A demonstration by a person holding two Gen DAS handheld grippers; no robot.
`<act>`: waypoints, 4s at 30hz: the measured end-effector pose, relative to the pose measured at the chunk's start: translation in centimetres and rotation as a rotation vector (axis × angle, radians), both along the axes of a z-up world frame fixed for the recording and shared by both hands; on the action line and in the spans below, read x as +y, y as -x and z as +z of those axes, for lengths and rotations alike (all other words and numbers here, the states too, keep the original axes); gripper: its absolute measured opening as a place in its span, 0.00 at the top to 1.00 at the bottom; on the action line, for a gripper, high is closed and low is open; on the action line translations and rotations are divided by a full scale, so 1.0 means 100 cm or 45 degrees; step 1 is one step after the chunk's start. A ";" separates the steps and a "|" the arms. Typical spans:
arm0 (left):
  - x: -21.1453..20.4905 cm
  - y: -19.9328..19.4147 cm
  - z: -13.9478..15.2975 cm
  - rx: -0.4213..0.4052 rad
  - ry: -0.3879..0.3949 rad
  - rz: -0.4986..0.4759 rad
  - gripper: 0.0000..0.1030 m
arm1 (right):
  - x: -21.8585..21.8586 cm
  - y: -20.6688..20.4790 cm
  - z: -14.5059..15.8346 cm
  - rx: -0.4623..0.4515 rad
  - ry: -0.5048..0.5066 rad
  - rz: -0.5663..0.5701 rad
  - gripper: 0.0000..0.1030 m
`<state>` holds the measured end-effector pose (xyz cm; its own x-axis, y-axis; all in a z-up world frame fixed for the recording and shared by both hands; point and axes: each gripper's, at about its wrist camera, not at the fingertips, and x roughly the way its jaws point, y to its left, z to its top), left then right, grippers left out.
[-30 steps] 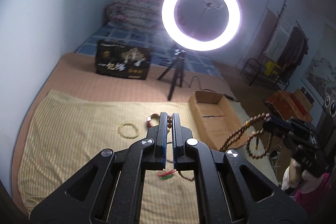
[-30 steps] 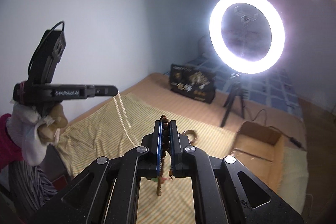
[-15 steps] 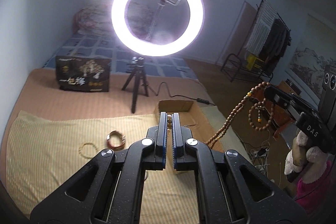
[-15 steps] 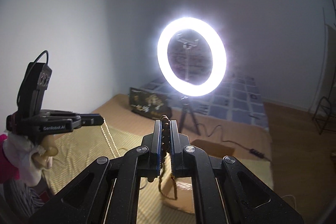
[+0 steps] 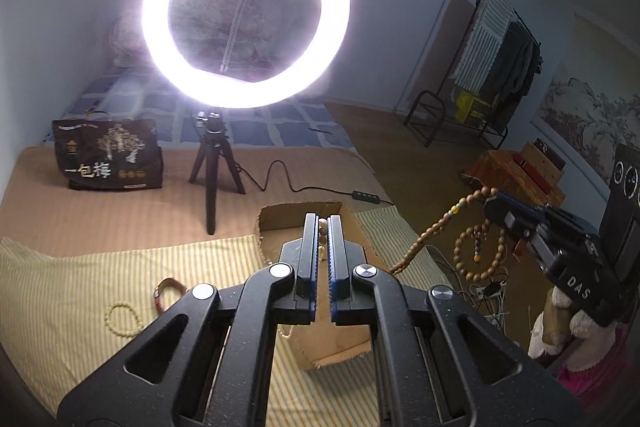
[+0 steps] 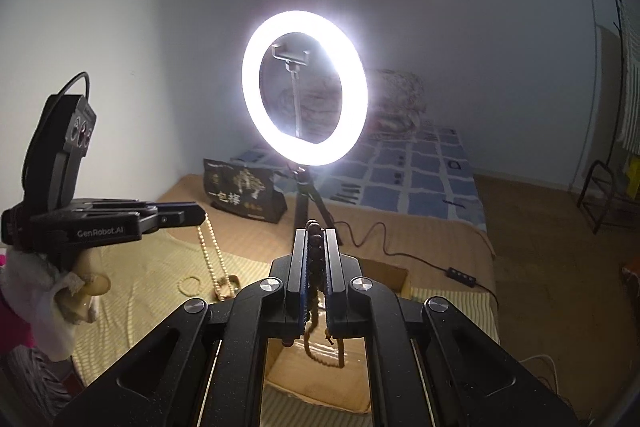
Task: Organize jewelry
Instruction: 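Carry the pearl necklace and bead mala over the cardboard box with both tools, then open both tools to drop the necklace and mala into the box, then move the left tool to the jade pendant and close on its red cord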
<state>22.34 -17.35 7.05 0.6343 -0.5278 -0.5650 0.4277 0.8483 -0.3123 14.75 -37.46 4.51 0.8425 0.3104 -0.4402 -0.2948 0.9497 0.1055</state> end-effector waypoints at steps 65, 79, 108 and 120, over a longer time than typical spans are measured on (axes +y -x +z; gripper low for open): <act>-0.053 -0.068 -0.087 0.133 -0.206 0.021 0.81 | -0.015 -0.023 -0.112 0.434 0.042 -0.098 0.62; 0.019 -0.011 -0.045 -0.003 -0.275 0.065 0.62 | 0.027 0.022 -0.072 0.335 0.116 -0.046 0.43; 0.105 0.066 -0.180 0.305 -0.334 -0.205 0.62 | 0.114 0.026 -0.141 0.588 -0.085 0.156 0.42; 0.075 0.074 -0.220 0.294 -0.501 -0.382 0.68 | 0.129 0.019 -0.172 0.622 -0.069 0.089 0.42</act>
